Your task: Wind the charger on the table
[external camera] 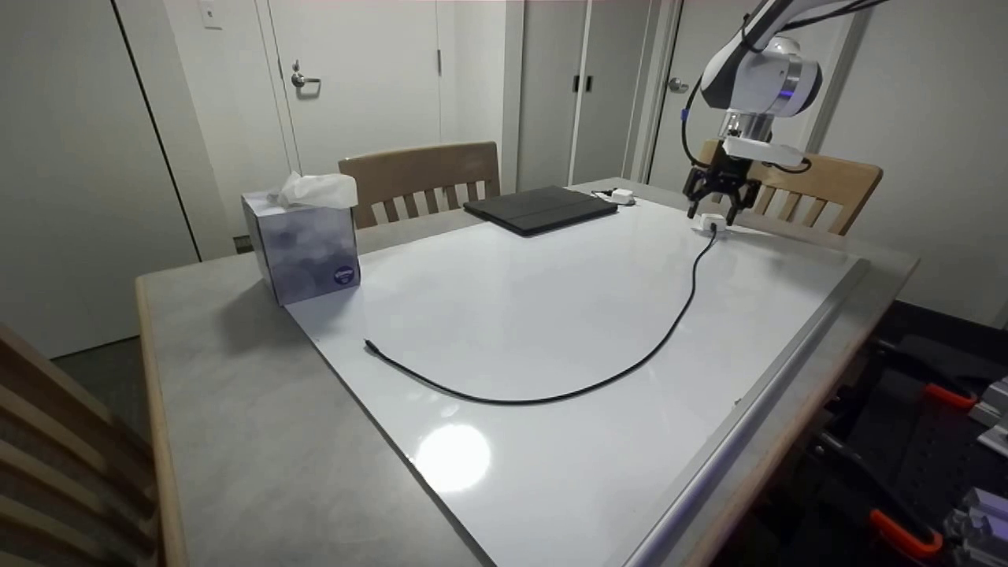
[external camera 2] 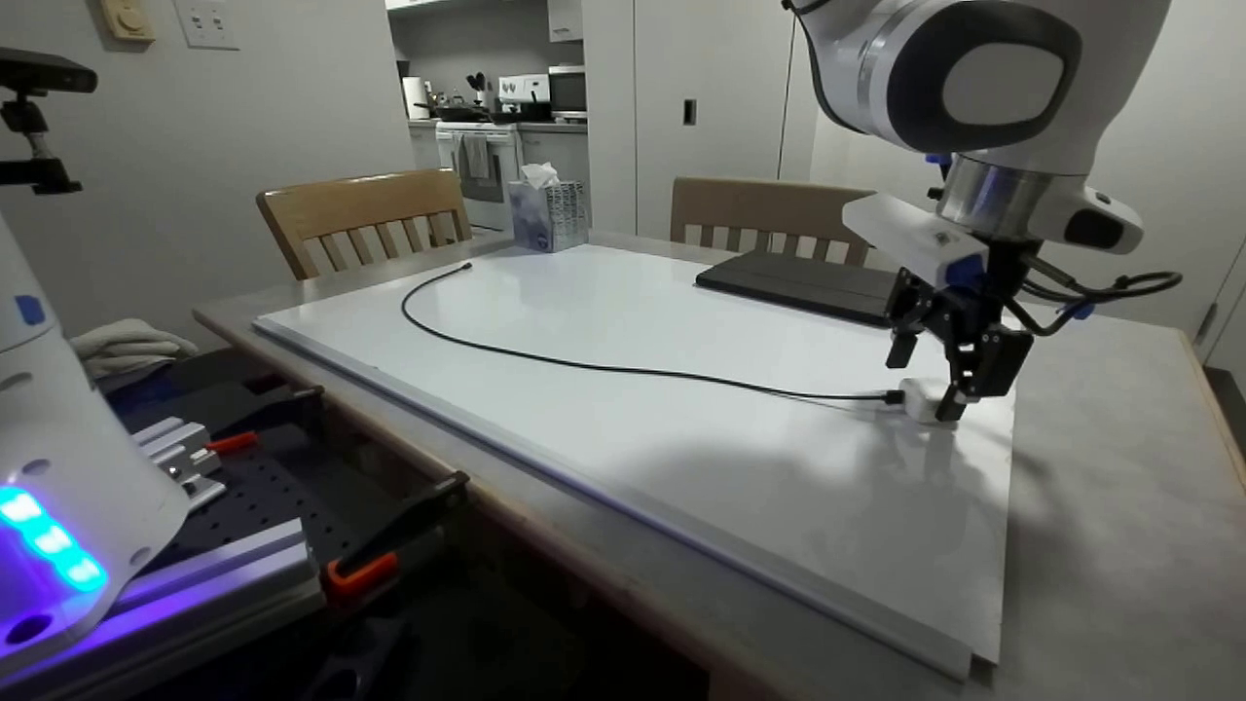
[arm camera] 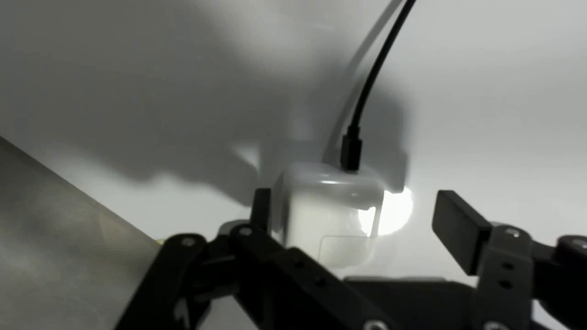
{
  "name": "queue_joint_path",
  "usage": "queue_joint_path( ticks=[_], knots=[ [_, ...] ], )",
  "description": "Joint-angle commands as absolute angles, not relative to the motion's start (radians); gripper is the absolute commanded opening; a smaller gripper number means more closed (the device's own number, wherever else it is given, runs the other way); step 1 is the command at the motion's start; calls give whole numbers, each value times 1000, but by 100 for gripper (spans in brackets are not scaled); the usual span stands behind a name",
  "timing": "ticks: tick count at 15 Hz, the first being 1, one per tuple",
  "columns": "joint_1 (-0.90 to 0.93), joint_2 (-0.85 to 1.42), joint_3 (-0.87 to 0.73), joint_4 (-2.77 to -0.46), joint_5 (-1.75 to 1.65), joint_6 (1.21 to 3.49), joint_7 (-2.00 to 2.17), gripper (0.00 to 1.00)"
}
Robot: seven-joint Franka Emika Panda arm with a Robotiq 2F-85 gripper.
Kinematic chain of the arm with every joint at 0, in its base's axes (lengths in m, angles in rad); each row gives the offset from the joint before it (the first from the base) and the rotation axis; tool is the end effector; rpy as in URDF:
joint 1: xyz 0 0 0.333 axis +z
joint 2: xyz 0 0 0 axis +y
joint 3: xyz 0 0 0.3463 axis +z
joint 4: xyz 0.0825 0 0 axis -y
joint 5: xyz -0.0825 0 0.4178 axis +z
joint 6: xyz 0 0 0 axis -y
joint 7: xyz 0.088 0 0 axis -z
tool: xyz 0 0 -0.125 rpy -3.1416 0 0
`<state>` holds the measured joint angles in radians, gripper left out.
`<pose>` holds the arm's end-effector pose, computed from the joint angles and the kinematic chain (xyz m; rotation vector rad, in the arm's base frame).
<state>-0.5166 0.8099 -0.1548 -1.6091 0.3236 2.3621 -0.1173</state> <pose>0.5829 -0.4378 0.1290 -2.8183 1.1008 -0.0080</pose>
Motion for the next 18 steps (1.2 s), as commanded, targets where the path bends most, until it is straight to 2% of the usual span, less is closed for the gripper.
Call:
queue_joint_path(
  ticks=[1, 6, 9, 15, 16, 18],
  knots=[
    [-508, 786, -164, -1654, 307, 2390, -107, 59],
    [-492, 784, -178, -1664, 278, 2390, -107, 27],
    [-438, 791, -208, -1652, 151, 2327, -114, 27],
    [-409, 768, -151, -1666, 30, 2291, -275, 27],
    [-420, 794, -161, -1625, 57, 2307, -217, 52],
    [-409, 793, -157, -1626, 40, 2304, -241, 52]
  ],
)
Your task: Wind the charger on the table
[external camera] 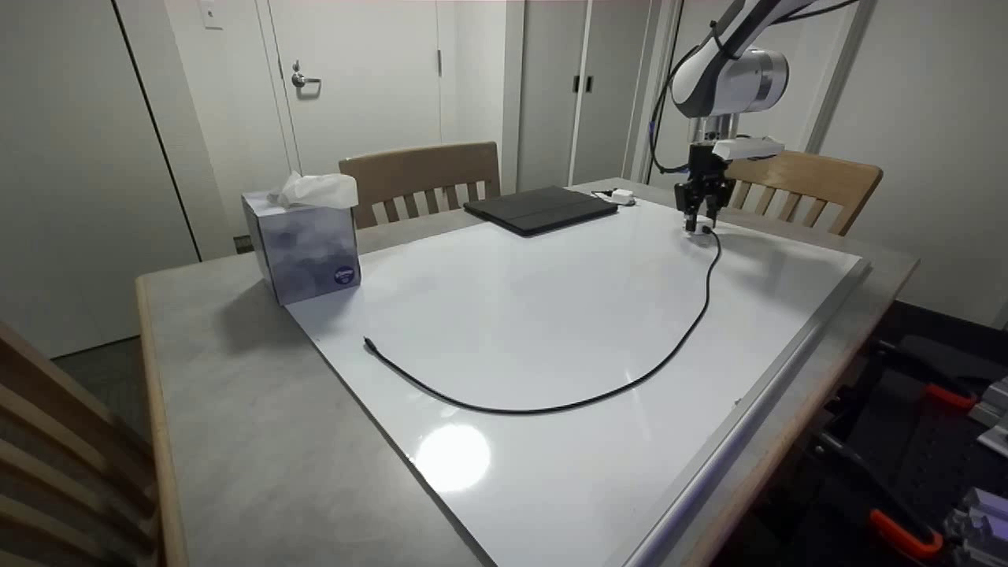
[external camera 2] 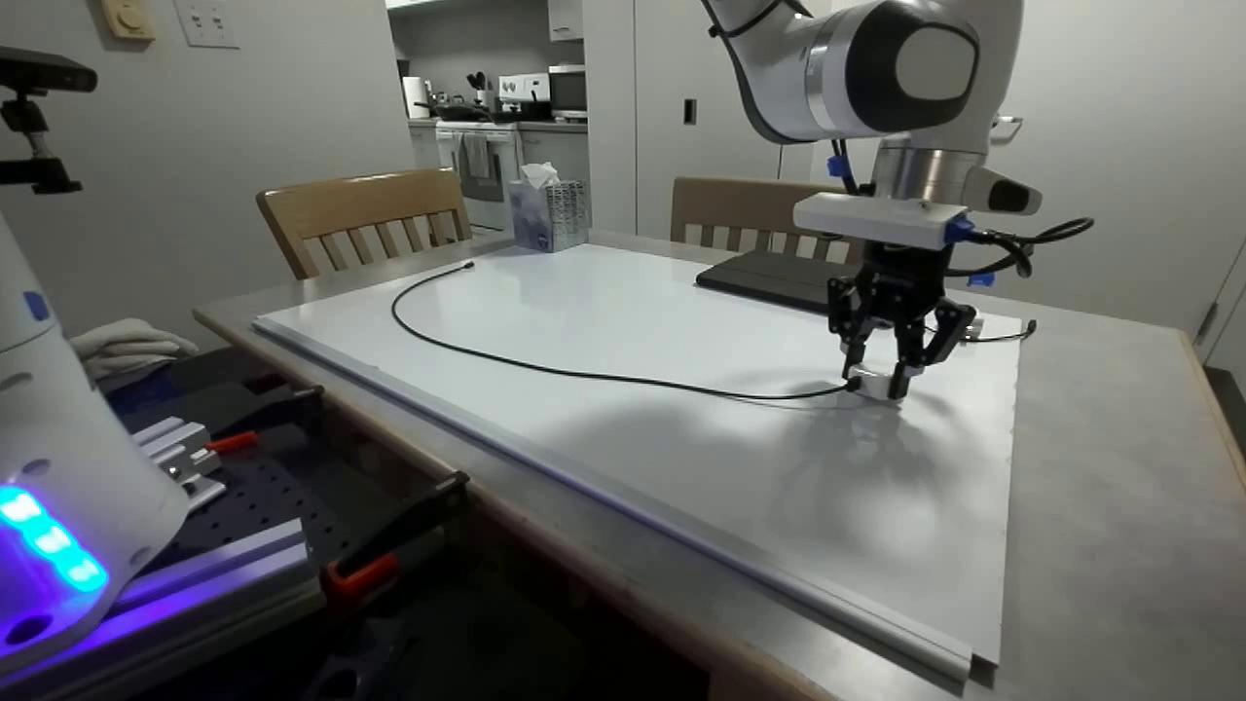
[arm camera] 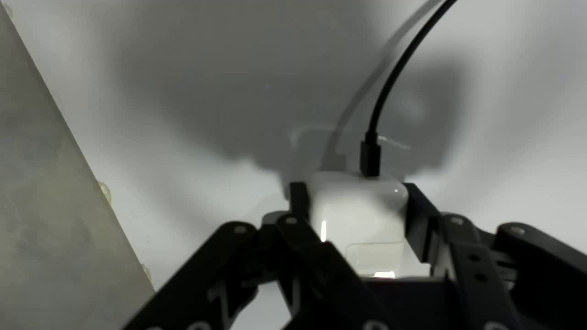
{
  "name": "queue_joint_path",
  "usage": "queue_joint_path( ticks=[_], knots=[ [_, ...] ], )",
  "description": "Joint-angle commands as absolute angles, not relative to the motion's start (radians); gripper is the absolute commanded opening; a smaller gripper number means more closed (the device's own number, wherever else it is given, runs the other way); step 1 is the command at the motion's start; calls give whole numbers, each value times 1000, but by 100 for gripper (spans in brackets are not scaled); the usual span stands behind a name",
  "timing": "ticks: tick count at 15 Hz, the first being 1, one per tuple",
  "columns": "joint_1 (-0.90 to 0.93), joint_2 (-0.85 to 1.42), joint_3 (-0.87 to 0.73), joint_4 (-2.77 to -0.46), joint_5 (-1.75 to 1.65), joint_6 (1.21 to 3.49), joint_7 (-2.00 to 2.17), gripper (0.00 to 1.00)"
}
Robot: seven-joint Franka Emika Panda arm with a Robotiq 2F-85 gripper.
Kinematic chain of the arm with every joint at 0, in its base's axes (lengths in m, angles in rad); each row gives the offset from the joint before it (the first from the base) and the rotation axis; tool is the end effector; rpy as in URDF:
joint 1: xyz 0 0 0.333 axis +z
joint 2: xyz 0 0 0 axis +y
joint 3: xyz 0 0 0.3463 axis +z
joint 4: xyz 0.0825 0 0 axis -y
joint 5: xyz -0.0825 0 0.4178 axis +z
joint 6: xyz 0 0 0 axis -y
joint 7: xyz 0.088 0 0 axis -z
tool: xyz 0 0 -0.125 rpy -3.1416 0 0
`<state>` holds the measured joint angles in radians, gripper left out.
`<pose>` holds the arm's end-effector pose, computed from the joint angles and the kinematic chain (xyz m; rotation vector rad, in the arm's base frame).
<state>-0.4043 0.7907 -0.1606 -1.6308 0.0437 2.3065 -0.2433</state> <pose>0.6115 -0.3734 0.1298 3.0600 -0.4808 -0.2013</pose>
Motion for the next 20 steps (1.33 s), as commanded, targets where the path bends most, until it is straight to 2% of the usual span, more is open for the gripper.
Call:
queue_joint_path(
  ticks=[1, 2, 3, 13, 14, 17, 18, 20],
  knots=[
    [-408, 793, -156, -1626, 39, 2304, -247, 52],
    [-408, 793, -156, -1626, 39, 2304, -251, 52],
    [-409, 793, -156, -1626, 38, 2304, -253, 27],
    [-398, 715, -49, -1747, -84, 2346, -623, 27],
    [-384, 758, -76, -1679, -70, 2317, -545, 52],
    [-382, 749, -64, -1695, -69, 2319, -597, 52],
    [-383, 747, -63, -1697, -68, 2321, -601, 27],
    [-385, 744, -39, -1701, -76, 2308, -661, 27]
  ],
)
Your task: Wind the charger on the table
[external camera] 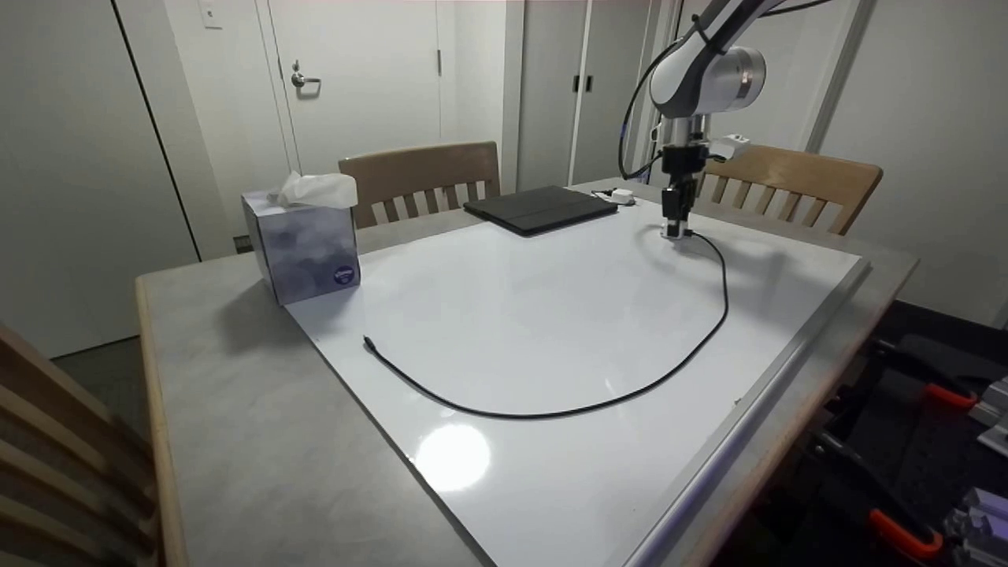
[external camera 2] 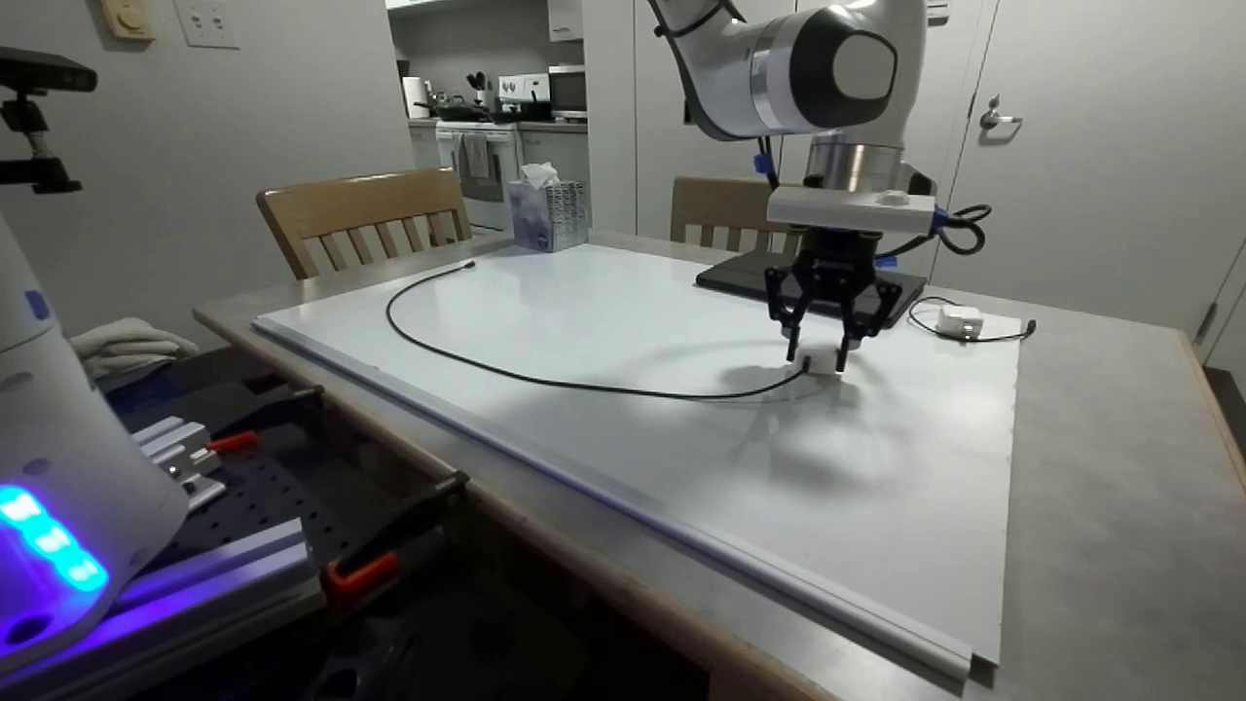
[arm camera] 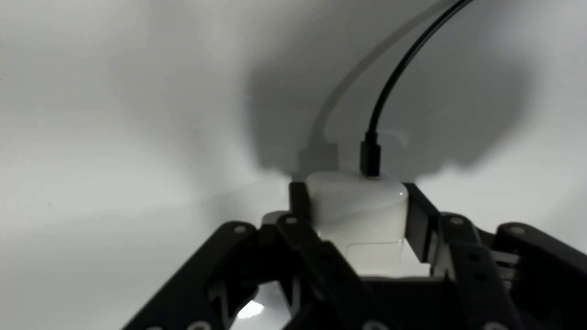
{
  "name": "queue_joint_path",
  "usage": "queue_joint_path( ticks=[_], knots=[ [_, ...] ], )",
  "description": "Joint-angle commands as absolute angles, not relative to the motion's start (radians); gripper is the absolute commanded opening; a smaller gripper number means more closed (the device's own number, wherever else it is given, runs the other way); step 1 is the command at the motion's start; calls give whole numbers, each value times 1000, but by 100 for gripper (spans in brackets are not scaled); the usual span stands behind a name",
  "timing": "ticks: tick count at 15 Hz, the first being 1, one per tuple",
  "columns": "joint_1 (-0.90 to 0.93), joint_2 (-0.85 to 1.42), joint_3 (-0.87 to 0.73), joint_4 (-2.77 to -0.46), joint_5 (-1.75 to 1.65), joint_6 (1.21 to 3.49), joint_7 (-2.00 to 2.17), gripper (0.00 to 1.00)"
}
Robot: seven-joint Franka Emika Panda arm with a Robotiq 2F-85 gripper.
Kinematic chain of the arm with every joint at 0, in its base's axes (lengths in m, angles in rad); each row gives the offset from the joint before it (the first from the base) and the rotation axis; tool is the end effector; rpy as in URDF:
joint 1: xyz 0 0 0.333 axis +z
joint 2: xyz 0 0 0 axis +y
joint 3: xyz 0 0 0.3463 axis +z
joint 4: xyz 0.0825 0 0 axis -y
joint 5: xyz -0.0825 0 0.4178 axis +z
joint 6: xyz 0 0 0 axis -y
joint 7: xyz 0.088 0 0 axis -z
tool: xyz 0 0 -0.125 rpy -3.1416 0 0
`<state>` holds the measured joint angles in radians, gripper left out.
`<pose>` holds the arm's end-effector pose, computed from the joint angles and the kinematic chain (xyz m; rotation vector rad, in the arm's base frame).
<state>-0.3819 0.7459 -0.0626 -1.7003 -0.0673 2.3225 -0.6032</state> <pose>0.6313 -0.2998 0.1295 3.0974 0.3448 -0.2363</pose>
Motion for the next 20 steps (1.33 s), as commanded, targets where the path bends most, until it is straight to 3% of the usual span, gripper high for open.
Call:
queue_joint_path(
  ticks=[1, 10, 11, 15, 16, 20],
  knots=[
    [-385, 745, -23, -1701, -84, 2291, -718, 27],
    [-307, 737, -13, -1736, -191, 2284, -1004, 27],
    [-313, 742, -15, -1703, -152, 2291, -950, 52],
    [-305, 742, -17, -1704, -170, 2291, -988, 52],
    [-305, 742, -17, -1704, -170, 2291, -990, 27],
    [-271, 737, 13, -1758, -231, 2339, -1150, 27]
  ],
)
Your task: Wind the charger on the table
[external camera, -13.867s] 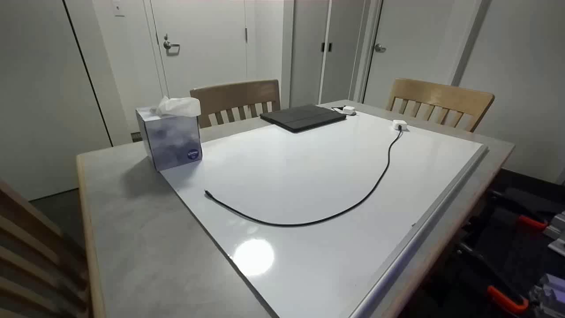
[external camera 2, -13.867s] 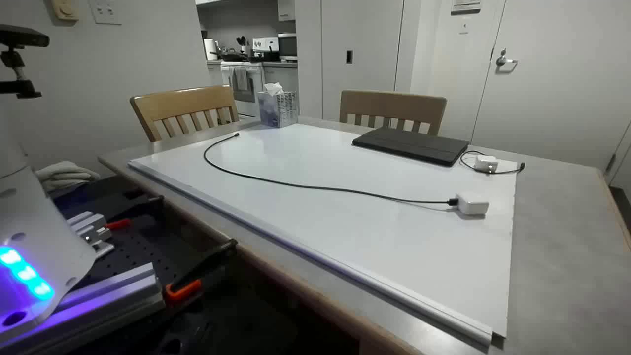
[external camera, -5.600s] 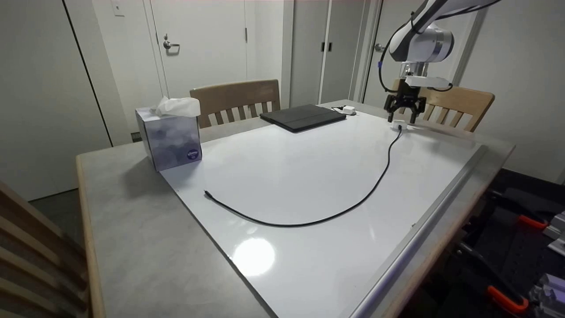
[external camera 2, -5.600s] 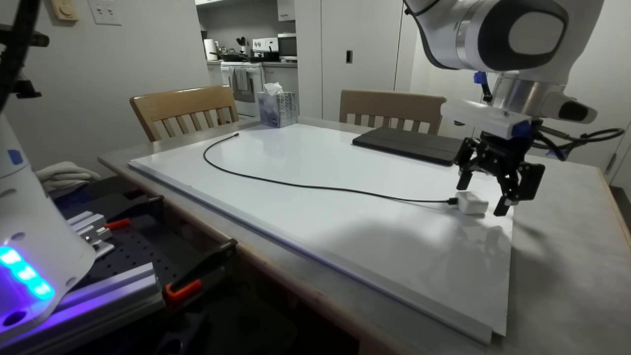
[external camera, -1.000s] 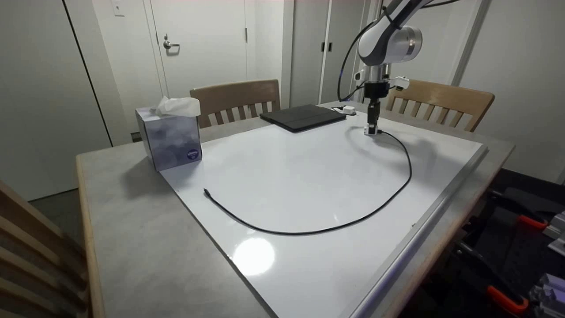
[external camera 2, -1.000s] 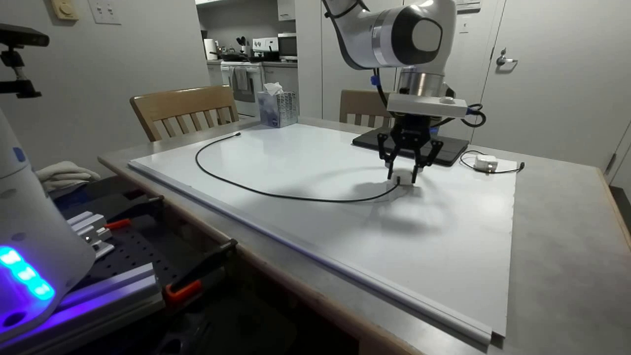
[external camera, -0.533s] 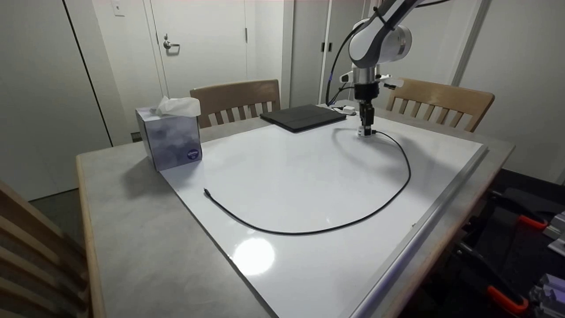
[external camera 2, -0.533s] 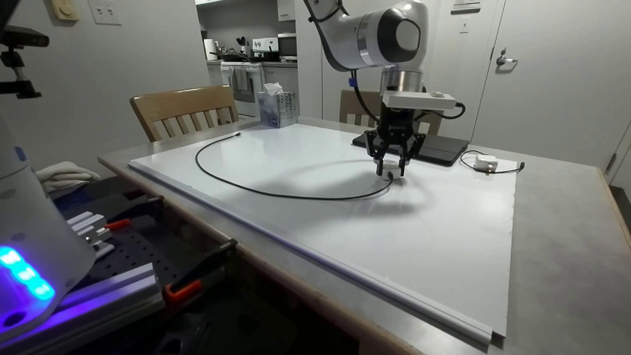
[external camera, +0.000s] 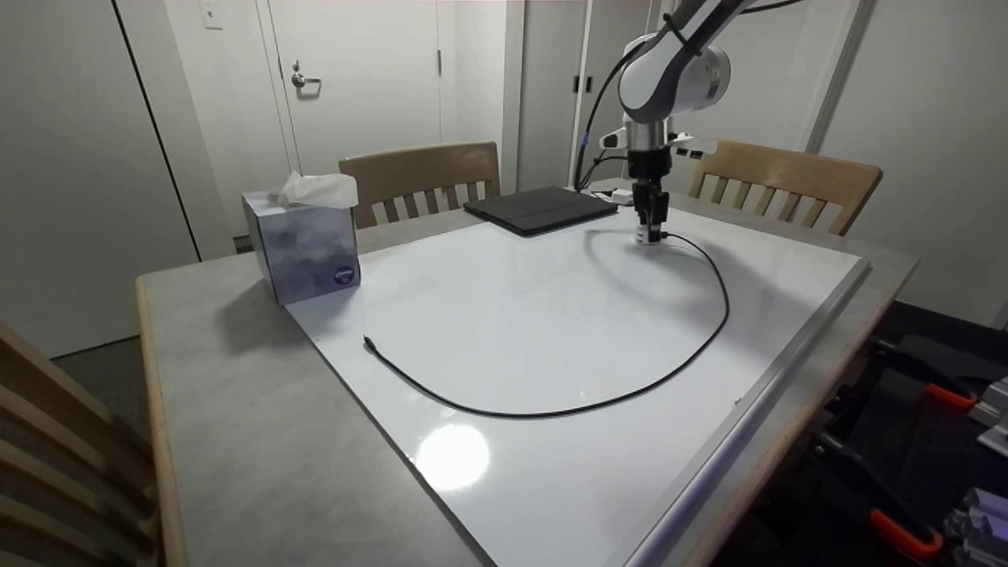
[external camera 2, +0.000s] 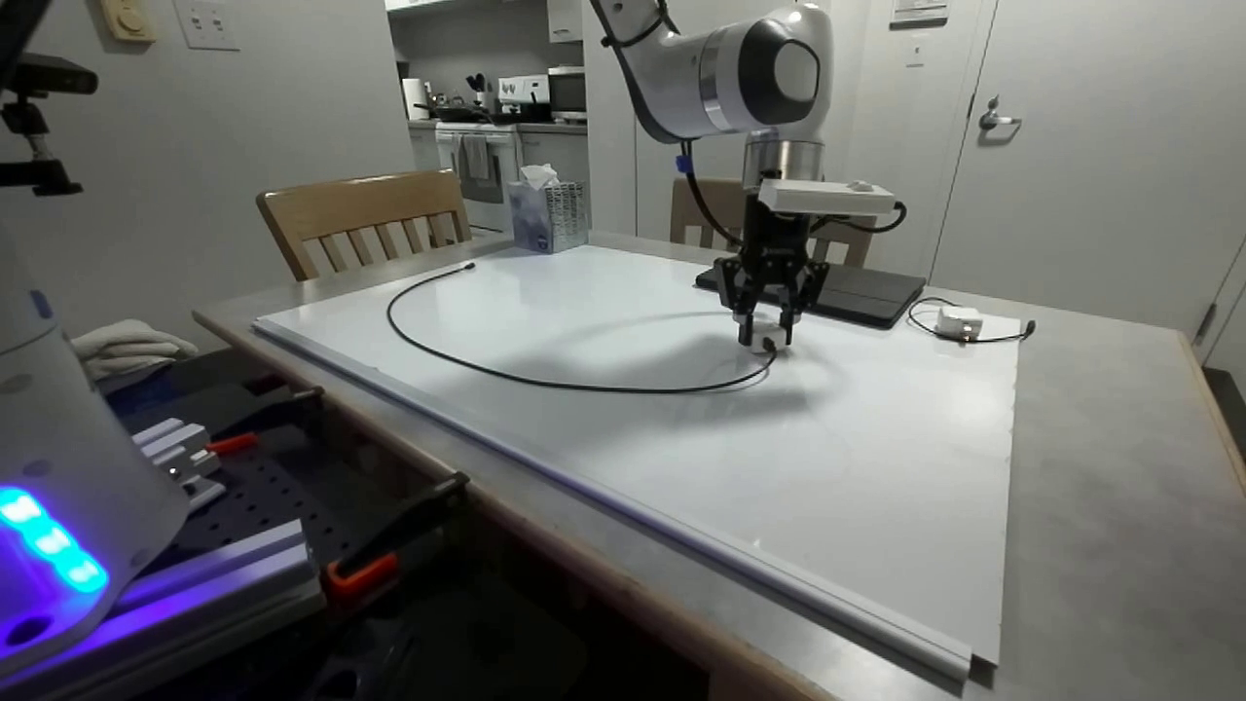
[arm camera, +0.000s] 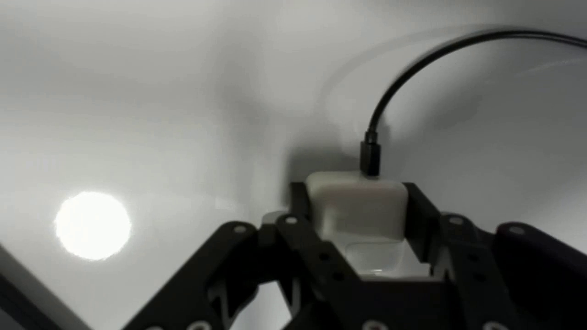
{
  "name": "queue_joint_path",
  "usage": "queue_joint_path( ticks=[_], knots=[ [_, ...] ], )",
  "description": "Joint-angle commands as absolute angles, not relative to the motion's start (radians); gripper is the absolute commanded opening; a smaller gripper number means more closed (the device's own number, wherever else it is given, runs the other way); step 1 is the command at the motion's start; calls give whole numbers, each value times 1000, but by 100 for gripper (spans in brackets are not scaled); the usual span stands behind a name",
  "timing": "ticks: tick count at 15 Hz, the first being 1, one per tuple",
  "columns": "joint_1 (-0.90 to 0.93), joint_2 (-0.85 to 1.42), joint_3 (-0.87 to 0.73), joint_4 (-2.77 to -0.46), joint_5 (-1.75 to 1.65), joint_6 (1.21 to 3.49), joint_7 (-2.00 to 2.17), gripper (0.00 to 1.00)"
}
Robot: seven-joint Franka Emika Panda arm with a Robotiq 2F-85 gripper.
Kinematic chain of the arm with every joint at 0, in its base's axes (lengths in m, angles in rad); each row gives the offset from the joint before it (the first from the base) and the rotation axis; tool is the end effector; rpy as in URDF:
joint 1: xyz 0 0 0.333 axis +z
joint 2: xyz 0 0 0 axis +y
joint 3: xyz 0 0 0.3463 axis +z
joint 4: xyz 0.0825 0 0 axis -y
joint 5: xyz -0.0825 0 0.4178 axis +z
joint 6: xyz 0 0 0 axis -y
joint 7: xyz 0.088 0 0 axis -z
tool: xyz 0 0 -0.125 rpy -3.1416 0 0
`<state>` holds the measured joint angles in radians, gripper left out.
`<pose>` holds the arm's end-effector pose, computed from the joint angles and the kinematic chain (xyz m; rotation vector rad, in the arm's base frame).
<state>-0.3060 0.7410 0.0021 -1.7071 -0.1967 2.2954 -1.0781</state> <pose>0.6598 -0.2142 0.1277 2.7968 1.3781 -0.3183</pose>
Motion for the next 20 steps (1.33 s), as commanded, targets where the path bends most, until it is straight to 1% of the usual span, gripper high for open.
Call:
queue_joint_path(
  ticks=[1, 4, 5, 8, 9, 15, 20],
  knots=[
    [-260, 738, 13, -1762, -248, 2344, -1176, 27],
    [-246, 758, 9, -1730, -305, 2324, -1270, 27],
    [-247, 740, -12, -1711, -281, 2300, -1212, 52],
    [-241, 740, -13, -1711, -292, 2300, -1256, 52],
    [-241, 740, -13, -1711, -292, 2300, -1258, 27],
    [-176, 731, 2, -1736, -380, 2296, -1410, 27],
    [-134, 709, 10, -1779, -456, 2346, -1561, 27]
  ],
)
